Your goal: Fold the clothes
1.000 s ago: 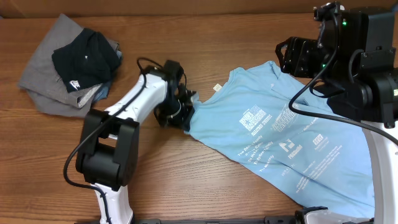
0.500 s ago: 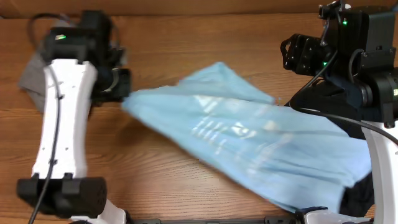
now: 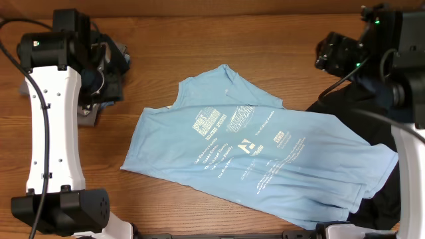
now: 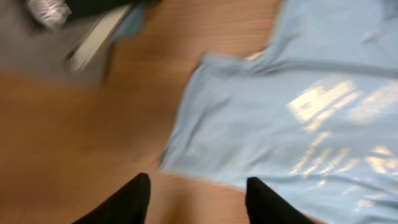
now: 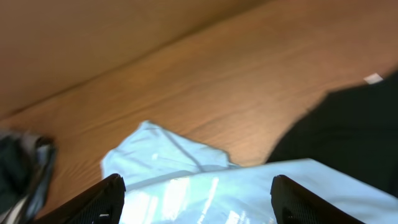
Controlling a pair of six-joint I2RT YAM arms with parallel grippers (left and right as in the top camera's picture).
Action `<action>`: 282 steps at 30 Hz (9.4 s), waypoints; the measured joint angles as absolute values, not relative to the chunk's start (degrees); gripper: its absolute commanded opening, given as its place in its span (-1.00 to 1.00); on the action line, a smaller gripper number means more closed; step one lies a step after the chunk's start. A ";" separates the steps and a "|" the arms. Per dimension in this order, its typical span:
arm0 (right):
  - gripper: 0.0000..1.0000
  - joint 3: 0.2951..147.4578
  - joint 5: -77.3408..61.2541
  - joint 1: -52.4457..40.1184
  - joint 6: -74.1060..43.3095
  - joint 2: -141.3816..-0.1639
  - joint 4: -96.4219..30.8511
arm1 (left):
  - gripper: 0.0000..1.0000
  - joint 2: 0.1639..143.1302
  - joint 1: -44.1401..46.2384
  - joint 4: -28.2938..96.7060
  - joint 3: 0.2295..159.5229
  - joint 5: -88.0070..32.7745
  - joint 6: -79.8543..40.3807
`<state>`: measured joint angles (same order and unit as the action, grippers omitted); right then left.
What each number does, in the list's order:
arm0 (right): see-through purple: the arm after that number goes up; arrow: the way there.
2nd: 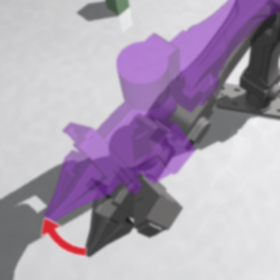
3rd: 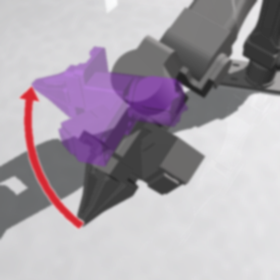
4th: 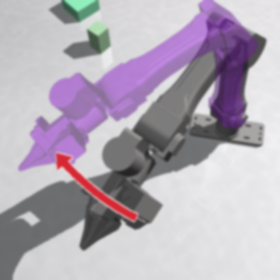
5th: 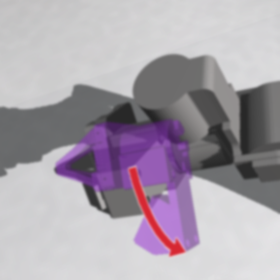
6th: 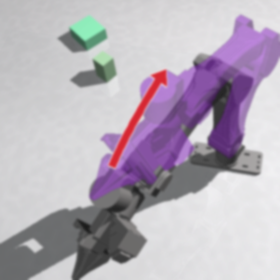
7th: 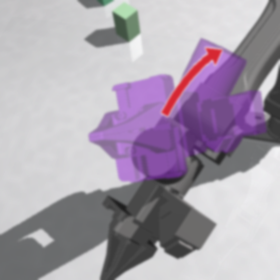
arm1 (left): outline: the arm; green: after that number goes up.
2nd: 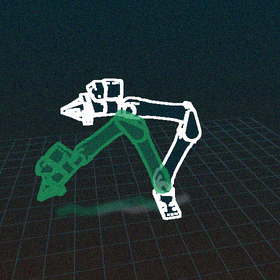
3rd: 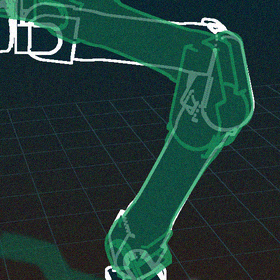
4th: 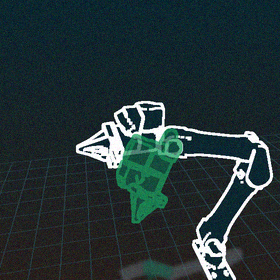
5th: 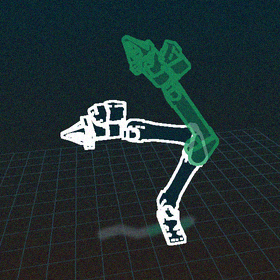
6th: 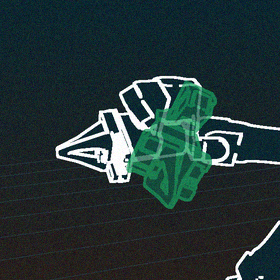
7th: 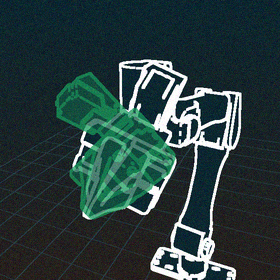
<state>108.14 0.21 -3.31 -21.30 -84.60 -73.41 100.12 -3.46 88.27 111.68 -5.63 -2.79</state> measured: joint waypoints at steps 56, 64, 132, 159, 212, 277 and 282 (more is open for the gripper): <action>0.78 106.94 -5.45 3.33 -20.95 -92.09 -81.43 | -0.92 139.65 5.69 44.36 133.53 -13.45 -8.01; 0.81 105.43 -4.82 3.33 -20.93 -92.12 -80.93 | -0.92 137.80 1.67 51.96 135.57 -5.13 -9.13; -0.07 114.15 11.38 51.40 -32.99 -123.72 -70.72 | 0.07 123.87 8.38 87.13 144.53 -14.57 -1.21; 0.19 89.12 -4.32 27.18 -24.38 -123.72 -73.63 | 0.25 123.87 8.38 89.43 144.53 -14.57 0.25; 0.28 89.23 -6.04 20.95 -16.34 -121.30 -59.40 | 0.59 99.22 8.38 96.66 144.53 -13.26 2.13; 1.00 116.25 -19.97 22.68 -20.75 -107.09 -76.88 | 0.45 97.12 8.38 85.23 99.63 -7.22 0.97; 1.00 115.63 -19.84 21.12 -18.96 -107.09 -82.24 | 0.37 97.19 8.38 74.22 81.14 -9.32 -0.47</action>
